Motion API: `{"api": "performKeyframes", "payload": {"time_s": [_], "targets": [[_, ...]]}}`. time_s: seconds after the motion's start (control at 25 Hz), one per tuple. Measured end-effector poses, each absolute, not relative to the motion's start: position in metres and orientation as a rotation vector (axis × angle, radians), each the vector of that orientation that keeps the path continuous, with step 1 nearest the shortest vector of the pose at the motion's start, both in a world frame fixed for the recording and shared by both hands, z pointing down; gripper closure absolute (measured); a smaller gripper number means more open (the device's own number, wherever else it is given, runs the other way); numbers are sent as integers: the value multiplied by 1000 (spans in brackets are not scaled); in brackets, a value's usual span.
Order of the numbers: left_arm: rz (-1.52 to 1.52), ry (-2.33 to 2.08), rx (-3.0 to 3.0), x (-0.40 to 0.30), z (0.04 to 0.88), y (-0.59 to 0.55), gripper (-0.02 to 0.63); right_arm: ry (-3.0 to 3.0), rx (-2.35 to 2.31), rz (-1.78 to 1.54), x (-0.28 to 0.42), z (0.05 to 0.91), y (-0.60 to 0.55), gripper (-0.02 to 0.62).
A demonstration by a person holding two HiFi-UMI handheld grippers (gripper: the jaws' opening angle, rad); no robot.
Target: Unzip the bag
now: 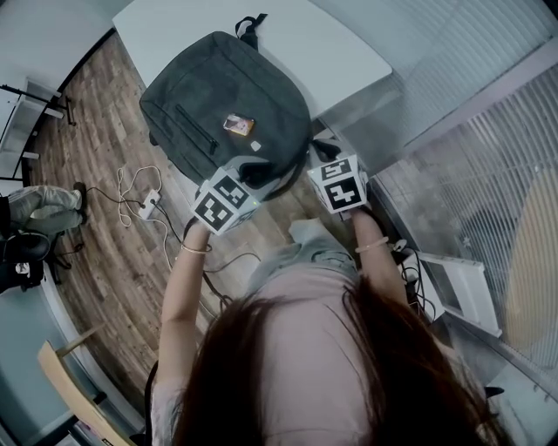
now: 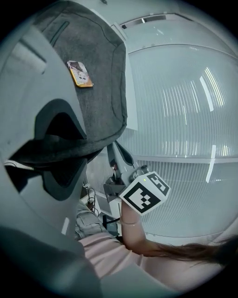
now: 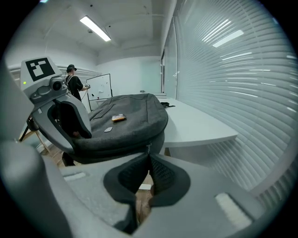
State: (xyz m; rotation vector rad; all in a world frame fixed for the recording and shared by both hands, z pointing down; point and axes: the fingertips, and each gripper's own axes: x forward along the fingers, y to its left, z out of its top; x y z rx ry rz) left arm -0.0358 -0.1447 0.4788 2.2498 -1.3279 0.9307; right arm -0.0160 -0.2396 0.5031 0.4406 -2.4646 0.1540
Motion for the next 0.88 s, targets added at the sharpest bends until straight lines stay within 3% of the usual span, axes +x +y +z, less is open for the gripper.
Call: {"api": "performKeyframes", "payload": {"time_s": [0.36, 0.88], "targets": [[958, -1367, 2281, -37, 483, -143, 548, -2419, 551, 57, -13, 500, -241, 583], [827, -1267, 2273, -38, 486, -142, 558, -2393, 555, 37, -16, 500, -252, 583]]}}
